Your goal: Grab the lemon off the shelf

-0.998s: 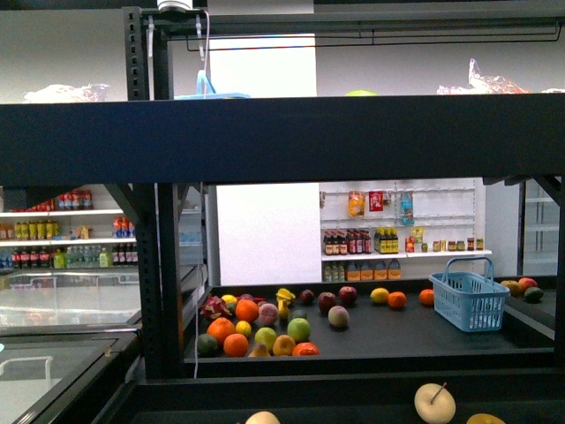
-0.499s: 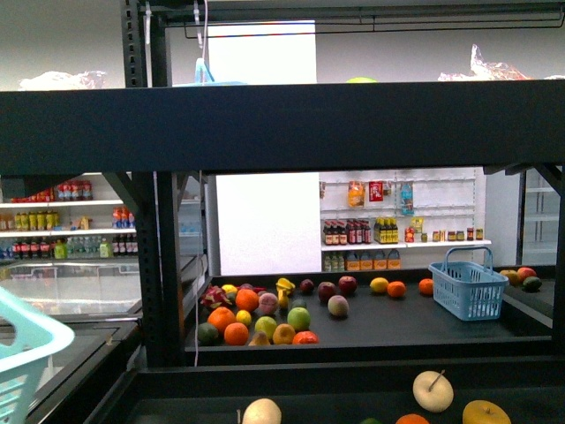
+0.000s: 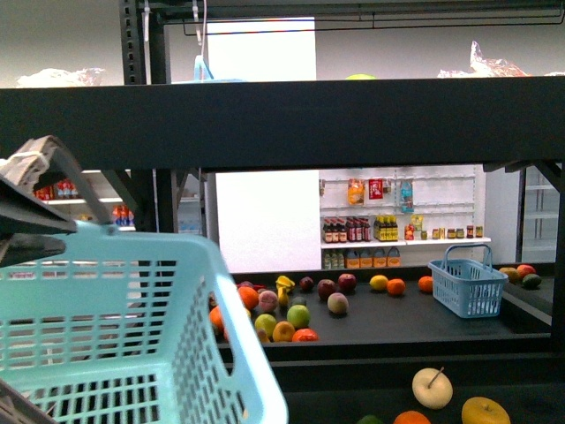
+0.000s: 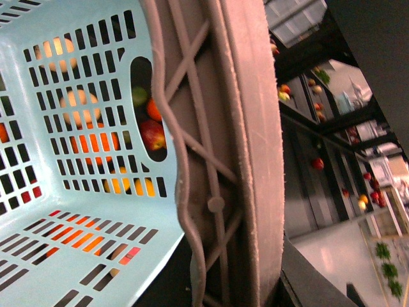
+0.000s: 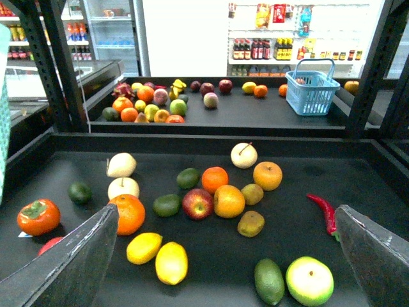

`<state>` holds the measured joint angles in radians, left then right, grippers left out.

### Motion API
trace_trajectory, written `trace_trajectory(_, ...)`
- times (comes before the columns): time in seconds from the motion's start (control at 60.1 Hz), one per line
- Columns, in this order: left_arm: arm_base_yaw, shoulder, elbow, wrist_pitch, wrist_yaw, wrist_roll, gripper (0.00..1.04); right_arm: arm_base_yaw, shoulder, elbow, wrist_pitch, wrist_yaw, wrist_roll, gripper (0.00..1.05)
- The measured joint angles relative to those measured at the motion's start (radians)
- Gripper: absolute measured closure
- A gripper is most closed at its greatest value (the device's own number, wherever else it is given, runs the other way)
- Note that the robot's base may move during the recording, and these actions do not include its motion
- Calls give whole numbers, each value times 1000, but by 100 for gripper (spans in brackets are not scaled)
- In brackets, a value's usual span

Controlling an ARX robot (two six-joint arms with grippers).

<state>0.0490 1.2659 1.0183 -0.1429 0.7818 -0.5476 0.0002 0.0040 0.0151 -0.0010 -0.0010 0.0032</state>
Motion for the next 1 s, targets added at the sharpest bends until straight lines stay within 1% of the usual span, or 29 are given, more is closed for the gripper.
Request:
trace_trajectory(0.166,-76,26,0,56,50,69,89,0,0,0,0,0,0,2)
trace_trajectory(0.349,-138,84,0,26,87,135,89,0,0,0,0,0,0,2)
trace_trajectory(0.515,-153,121,0,-4,90,182,89,0,0,0,0,0,0,2)
trace_trajectory(0.715,-165,143,9,-11,83,189,89,0,0,0,0,0,0,2)
trace_trajectory(0.998,-229,155,9,118,54,148,89,0,0,0,0,0,0,2)
